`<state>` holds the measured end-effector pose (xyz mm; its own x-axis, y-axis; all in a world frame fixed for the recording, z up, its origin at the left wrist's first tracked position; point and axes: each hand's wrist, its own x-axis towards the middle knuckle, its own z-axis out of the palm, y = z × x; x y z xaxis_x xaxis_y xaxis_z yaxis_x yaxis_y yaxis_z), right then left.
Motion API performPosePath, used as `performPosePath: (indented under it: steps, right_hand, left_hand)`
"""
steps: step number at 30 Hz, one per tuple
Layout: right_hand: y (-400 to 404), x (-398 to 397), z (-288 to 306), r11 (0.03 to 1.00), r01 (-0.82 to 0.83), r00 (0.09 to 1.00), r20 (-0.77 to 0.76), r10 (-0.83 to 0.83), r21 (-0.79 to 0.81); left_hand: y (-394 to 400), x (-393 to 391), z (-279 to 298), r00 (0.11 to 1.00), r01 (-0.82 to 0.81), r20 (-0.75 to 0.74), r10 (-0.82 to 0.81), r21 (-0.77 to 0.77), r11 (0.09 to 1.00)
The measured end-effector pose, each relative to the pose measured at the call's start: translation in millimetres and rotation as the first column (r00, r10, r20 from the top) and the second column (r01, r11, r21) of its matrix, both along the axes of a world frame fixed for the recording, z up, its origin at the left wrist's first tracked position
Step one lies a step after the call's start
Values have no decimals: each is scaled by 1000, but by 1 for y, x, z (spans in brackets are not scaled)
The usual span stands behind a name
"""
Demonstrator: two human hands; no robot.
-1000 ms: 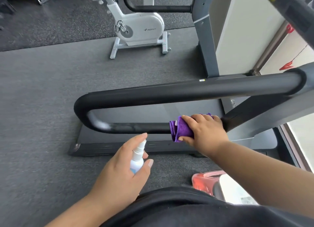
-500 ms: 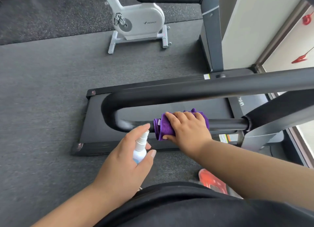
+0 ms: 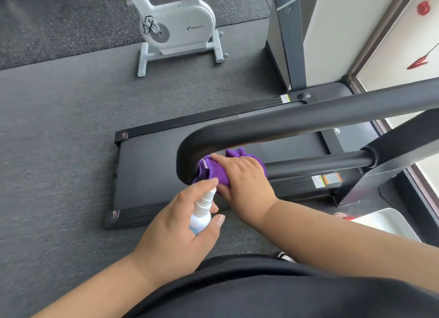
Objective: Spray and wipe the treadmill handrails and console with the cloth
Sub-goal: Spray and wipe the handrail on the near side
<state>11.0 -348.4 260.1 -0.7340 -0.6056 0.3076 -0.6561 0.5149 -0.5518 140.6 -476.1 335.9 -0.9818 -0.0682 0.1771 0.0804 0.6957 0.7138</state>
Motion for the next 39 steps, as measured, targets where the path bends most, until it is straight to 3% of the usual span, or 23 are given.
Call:
performPosePath:
  steps: [2,4,7,11,13,17,22,25,28,32,34,37,39]
  right_hand:
    - [13,-3,6,950,31,976,215,38,-311]
    - [22,-5,9,842,190,931,366,10,-505]
    - [19,-6,10,763,283,902,431,-6,-581]
    - [-5,-6,24,795,63,931,323,171,-603]
    - [-19,0,26,845,-30,915,324,238,-535]
    - [-33,12,24,936,24,881,450,147,-352]
    - [-25,9,21,999,-45,993,108,48,-28]
    - [-20,4,18,972,-71,996,-28,79,223]
    - [-10,1,12,871,-57,972,-173,160,488]
    - [24,-9,9,783,-98,960,-149,237,614]
    - [40,-15,13,844,-132,990,23,140,519]
    - [46,-16,23,993,-27,941,338,-15,119]
    - [37,-13,30,997,48,926,377,-22,-60]
  left_hand:
    - [1,-3,1,998,50,-34,-51,-5,999]
    - [1,-3,2,995,81,-65,-82,-8,997]
    - [-1,0,0,991,80,-106,-79,6,997]
    - [-6,7,-2,985,72,-153,-75,-29,997]
    - [-9,10,-2,984,55,-167,-63,-54,997]
    - [-12,19,-5,985,6,-172,-13,-38,999]
    - [-7,18,-13,989,-5,-151,3,-11,1000]
    - [4,9,-16,993,18,-119,-19,-6,1000]
    - [14,-2,-16,991,75,-110,-76,-13,997]
    - [20,-12,-16,984,119,-126,-122,-31,992]
    - [19,-12,-15,984,120,-132,-123,-27,992]
    - [12,-7,-14,984,107,-141,-110,-26,994]
    - [6,-2,-12,985,95,-145,-98,-23,995]
